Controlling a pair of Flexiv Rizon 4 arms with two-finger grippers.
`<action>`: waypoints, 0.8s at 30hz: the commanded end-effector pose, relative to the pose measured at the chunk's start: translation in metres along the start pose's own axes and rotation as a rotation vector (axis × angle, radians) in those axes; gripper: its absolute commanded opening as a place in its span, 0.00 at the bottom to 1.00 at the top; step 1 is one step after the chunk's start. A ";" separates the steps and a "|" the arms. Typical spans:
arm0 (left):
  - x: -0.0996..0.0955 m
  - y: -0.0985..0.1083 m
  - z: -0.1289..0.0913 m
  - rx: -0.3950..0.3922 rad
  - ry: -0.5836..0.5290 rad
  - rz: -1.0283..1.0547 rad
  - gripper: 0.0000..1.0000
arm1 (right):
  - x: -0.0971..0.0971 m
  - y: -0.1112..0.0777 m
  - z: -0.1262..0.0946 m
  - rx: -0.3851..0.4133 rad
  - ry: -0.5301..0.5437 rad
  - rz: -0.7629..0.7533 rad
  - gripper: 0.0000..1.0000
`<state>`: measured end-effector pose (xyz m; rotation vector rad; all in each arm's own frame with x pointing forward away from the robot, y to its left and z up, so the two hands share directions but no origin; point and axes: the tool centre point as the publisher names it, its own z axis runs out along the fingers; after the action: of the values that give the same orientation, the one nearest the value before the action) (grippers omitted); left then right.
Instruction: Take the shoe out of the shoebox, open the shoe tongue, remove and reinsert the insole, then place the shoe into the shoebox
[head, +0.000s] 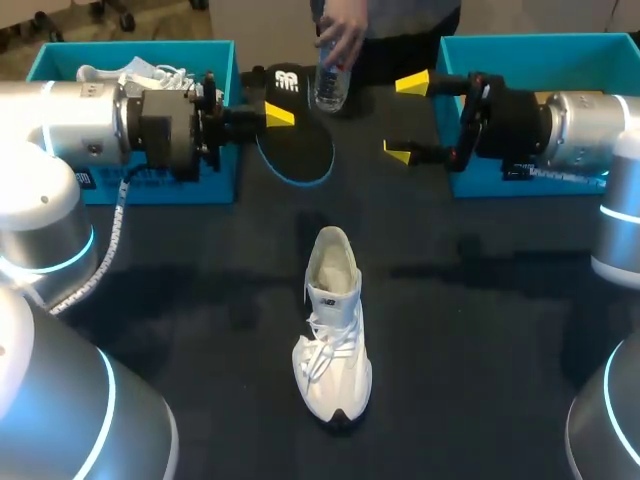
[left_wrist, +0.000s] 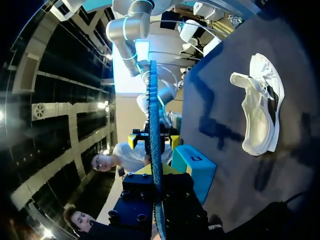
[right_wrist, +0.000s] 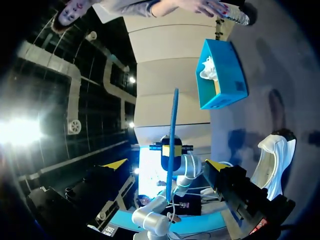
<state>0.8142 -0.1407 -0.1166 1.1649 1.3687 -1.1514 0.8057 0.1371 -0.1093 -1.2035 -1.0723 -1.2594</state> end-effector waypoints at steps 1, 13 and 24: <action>0.004 0.014 0.017 0.006 0.014 0.030 0.00 | -0.004 0.002 0.001 -0.009 -0.021 -0.006 1.00; 0.010 0.031 0.029 0.095 -0.013 0.051 0.00 | -0.021 -0.019 0.021 -0.047 -0.073 -0.058 1.00; 0.016 0.038 0.037 0.075 0.004 0.063 0.00 | -0.021 -0.015 0.030 -0.008 -0.101 -0.049 1.00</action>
<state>0.8503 -0.1645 -0.1346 1.2551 1.2852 -1.1650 0.7874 0.1614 -0.1262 -1.2660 -1.1443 -1.2977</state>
